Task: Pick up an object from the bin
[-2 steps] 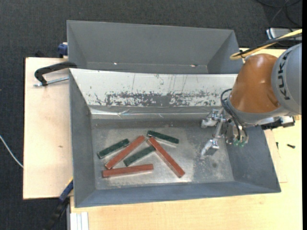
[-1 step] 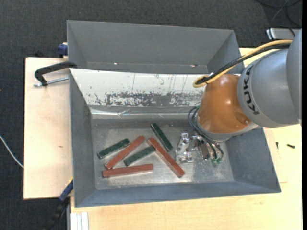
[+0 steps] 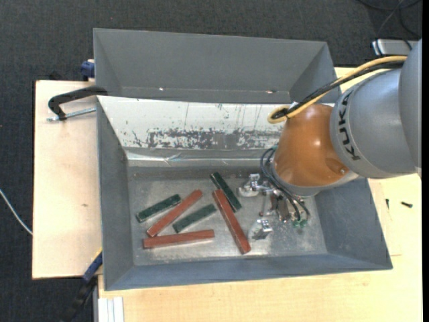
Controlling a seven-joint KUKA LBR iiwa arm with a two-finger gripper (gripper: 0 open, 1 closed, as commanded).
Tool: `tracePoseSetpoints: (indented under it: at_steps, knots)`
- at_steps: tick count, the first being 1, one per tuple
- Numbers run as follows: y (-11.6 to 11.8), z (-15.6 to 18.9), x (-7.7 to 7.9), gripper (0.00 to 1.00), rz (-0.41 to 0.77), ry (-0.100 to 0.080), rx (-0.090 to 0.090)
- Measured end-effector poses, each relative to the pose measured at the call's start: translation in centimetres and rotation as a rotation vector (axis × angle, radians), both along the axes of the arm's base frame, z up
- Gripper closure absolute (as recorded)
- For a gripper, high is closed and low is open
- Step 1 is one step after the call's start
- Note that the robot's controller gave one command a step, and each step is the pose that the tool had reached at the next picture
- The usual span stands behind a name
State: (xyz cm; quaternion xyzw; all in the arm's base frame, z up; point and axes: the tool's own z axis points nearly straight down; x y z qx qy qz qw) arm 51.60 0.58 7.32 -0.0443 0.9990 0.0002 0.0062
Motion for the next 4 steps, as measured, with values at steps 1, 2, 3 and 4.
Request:
tracePoseSetpoints:
  at_steps: [1, 2, 3, 4]
  knots:
    - [0.0, 0.0, 0.0, 0.00, 0.001, 0.000, 0.000]
    - [6.9, 0.5, 8.2, 1.00, 0.232, 0.013, -0.006]
    - [6.9, 0.5, 8.2, 1.00, 0.233, 0.012, -0.006]
    - [7.6, 14.5, 7.0, 1.00, 0.228, 0.005, -0.001]
